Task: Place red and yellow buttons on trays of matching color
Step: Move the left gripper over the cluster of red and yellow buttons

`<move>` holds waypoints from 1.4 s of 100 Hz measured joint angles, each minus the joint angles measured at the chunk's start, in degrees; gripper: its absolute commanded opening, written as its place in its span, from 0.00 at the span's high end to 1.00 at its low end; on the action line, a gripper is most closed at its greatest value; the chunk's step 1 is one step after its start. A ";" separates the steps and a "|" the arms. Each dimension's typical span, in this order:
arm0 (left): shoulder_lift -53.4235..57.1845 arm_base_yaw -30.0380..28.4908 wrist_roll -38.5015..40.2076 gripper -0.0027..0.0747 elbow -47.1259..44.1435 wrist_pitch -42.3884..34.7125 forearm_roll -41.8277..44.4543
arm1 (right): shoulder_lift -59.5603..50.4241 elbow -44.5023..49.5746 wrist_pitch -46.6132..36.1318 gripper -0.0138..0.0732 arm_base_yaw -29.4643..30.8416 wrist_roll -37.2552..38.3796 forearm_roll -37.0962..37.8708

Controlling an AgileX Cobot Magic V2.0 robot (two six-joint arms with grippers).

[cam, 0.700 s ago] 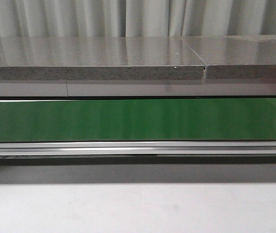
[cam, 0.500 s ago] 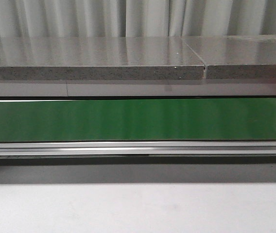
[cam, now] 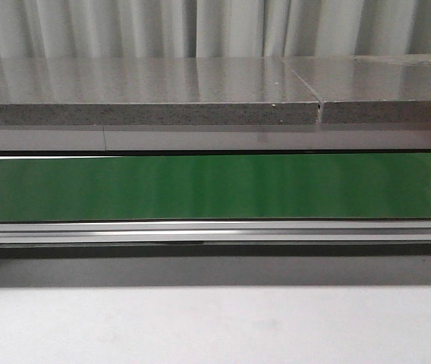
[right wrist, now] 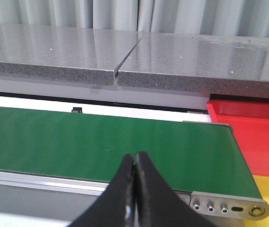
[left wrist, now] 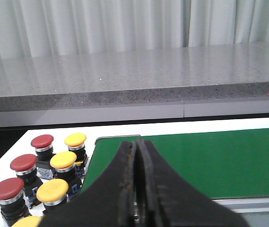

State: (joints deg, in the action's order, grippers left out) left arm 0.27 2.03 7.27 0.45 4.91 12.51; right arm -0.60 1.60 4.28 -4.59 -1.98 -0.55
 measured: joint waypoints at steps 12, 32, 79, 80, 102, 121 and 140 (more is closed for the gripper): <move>0.00 0.00 0.00 0.99 0.26 1.65 0.00 | 0.00 0.00 0.00 0.92 0.00 0.00 0.00; -0.79 0.00 0.00 0.99 7.92 8.82 -1.14 | 0.00 0.00 0.00 0.92 0.00 0.00 0.00; -20.11 0.00 0.00 0.88 25.85 17.82 -1.92 | 0.00 0.00 0.00 0.92 0.00 0.00 0.00; -20.34 0.00 0.00 0.87 25.95 17.82 -1.92 | 0.00 0.00 0.00 0.92 0.00 0.00 0.00; -25.14 0.00 0.00 0.35 27.45 17.55 -1.92 | 0.00 0.00 0.00 0.92 0.00 0.00 0.00; -26.23 0.00 0.00 0.35 27.45 17.33 -1.79 | 0.00 0.00 0.00 0.92 0.00 0.00 0.00; -29.30 0.00 3.11 0.36 29.59 19.93 -1.58 | 0.00 0.00 0.00 0.92 0.00 0.00 0.00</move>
State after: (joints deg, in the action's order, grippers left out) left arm -29.03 2.03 10.38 30.04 24.85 10.94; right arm -0.60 1.60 4.28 -4.59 -1.98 -0.55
